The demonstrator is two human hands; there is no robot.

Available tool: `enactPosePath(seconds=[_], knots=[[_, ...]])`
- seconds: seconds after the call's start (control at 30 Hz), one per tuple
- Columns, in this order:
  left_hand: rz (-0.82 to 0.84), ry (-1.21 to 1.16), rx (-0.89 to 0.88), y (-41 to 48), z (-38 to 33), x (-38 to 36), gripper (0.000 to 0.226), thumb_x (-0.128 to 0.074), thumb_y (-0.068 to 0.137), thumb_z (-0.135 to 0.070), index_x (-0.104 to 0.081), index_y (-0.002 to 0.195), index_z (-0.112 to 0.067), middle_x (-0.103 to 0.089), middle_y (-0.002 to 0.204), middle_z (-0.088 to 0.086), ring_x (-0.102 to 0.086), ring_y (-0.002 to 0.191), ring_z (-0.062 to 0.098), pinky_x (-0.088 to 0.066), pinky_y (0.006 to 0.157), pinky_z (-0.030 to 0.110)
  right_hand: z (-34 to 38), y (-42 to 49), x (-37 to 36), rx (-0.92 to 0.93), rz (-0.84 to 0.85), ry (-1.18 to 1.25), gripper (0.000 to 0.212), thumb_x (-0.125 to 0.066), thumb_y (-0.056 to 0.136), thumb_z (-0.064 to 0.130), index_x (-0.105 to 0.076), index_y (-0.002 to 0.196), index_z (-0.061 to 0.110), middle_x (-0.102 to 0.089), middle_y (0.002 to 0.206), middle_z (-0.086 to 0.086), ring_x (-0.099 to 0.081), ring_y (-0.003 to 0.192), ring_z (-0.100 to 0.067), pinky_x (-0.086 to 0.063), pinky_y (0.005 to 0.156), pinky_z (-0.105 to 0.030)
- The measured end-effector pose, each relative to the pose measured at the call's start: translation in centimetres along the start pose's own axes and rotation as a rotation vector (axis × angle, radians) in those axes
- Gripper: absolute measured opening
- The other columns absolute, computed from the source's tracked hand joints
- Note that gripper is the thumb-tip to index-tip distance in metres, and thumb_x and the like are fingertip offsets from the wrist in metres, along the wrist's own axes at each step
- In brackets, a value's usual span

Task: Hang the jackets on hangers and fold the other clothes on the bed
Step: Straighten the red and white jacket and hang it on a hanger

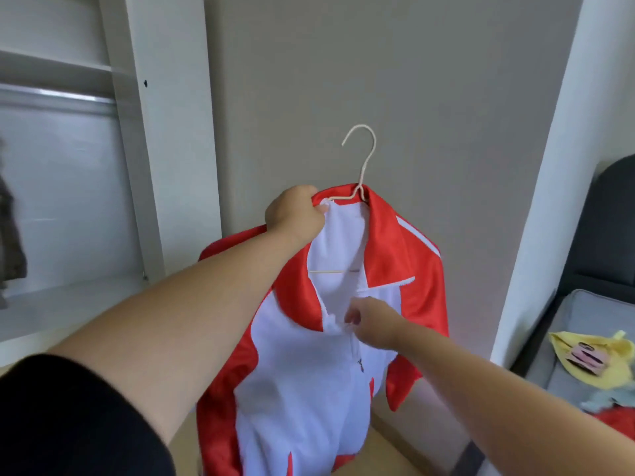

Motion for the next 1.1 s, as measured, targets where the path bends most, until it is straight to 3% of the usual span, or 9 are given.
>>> enactPosePath(seconds=[0.07, 0.17, 0.27, 0.37, 0.47, 0.6, 0.77, 1.0, 1.1], knots=[[-0.011, 0.055, -0.025, -0.2, 0.4, -0.4, 0.024, -0.058, 0.09, -0.033, -0.051, 0.074, -0.018, -0.065, 0.088, 0.009, -0.059, 0.087, 0.033, -0.036, 0.064, 0.03, -0.8, 0.4, 1.4, -0.001, -0.131, 0.072, 0.034, -0.043, 0.077, -0.009, -0.07, 0.094, 0.002, -0.071, 0.101, -0.012, -0.06, 0.087, -0.019, -0.041, 0.074, -0.02], [-0.027, 0.045, -0.038, -0.2, 1.2, -0.6, 0.024, -0.058, 0.091, -0.032, -0.051, 0.074, -0.017, -0.063, 0.084, 0.009, -0.057, 0.084, 0.034, -0.036, 0.063, 0.03, -1.5, 0.1, 4.2, -0.068, -0.596, 0.079, 0.023, -0.047, 0.076, 0.001, -0.068, 0.08, 0.009, -0.07, 0.079, -0.01, -0.062, 0.076, -0.031, -0.047, 0.067, -0.033], [-0.003, 0.0, -0.094, 0.0, 1.5, -0.5, 0.028, -0.06, 0.09, -0.031, -0.047, 0.069, -0.018, -0.055, 0.073, 0.003, -0.053, 0.075, 0.03, -0.034, 0.06, 0.03, -1.1, 0.2, 6.7, -0.013, -0.929, 0.093, 0.029, -0.054, 0.075, 0.002, -0.063, 0.103, 0.006, -0.061, 0.099, -0.013, -0.054, 0.091, -0.034, -0.039, 0.077, -0.035], [0.033, -0.062, -0.187, -0.1, 1.3, -0.4, 0.035, -0.062, 0.089, -0.028, -0.041, 0.063, -0.018, -0.045, 0.061, -0.001, -0.046, 0.067, 0.026, -0.034, 0.059, 0.033, -1.1, 1.8, 8.4, -0.077, -0.838, -0.111, 0.042, -0.056, 0.087, 0.014, -0.05, 0.128, 0.006, -0.054, 0.123, -0.017, -0.048, 0.112, -0.038, -0.033, 0.092, -0.041], [-0.009, -0.091, -0.249, -0.2, 1.3, 0.3, 0.033, -0.064, 0.088, -0.031, -0.045, 0.063, -0.02, -0.046, 0.058, -0.003, -0.049, 0.066, 0.027, -0.034, 0.059, 0.032, -1.4, 2.7, 10.2, -0.069, -0.711, -0.01, 0.015, -0.051, 0.094, 0.015, -0.057, 0.1, 0.002, -0.064, 0.103, -0.026, -0.057, 0.098, -0.043, -0.037, 0.073, -0.039], [-0.305, -0.16, -0.461, -1.4, 1.0, 1.8, 0.03, -0.049, 0.09, -0.039, -0.065, 0.092, -0.013, -0.068, 0.084, 0.003, -0.059, 0.081, 0.021, -0.044, 0.068, 0.029, -0.7, 0.5, 12.5, 0.01, -1.075, -0.03, 0.014, -0.05, 0.09, 0.013, -0.057, 0.083, 0.004, -0.065, 0.077, -0.025, -0.058, 0.071, -0.046, -0.029, 0.056, -0.036], [0.53, 0.135, -0.22, -2.0, 2.6, -2.3, 0.016, -0.051, 0.095, -0.021, -0.059, 0.088, -0.01, -0.067, 0.099, 0.013, -0.061, 0.092, 0.026, -0.041, 0.071, 0.027, -3.6, 0.2, 11.0, -0.141, -0.629, -0.181, 0.012, -0.051, 0.091, 0.011, -0.062, 0.093, 0.006, -0.067, 0.1, -0.023, -0.06, 0.095, -0.043, -0.043, 0.071, -0.04], [0.164, 0.061, -0.313, -2.0, -4.8, 0.0, 0.017, -0.062, 0.089, -0.026, -0.065, 0.091, -0.01, -0.067, 0.094, 0.013, -0.059, 0.093, 0.035, -0.04, 0.07, 0.031, -3.7, -4.8, 16.5, -0.19, -0.909, -0.049, 0.017, -0.047, 0.092, 0.007, -0.063, 0.091, 0.001, -0.065, 0.097, -0.025, -0.058, 0.09, -0.043, -0.036, 0.068, -0.038], [0.042, -0.038, -0.355, -2.3, -9.7, 2.4, 0.021, -0.066, 0.086, -0.027, -0.056, 0.072, -0.015, -0.057, 0.071, 0.007, -0.056, 0.08, 0.035, -0.033, 0.062, 0.031, -3.1, -8.3, 20.9, -0.194, -1.015, -0.073, 0.018, -0.046, 0.092, 0.006, -0.062, 0.087, 0.0, -0.065, 0.094, -0.027, -0.057, 0.087, -0.044, -0.028, 0.064, -0.035]])
Point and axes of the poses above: each hand's wrist, its own y-axis towards the middle knuckle, its own x-axis out of the back of the hand, z = x × y, the point moved 3 cm from there along y, towards the middle knuckle
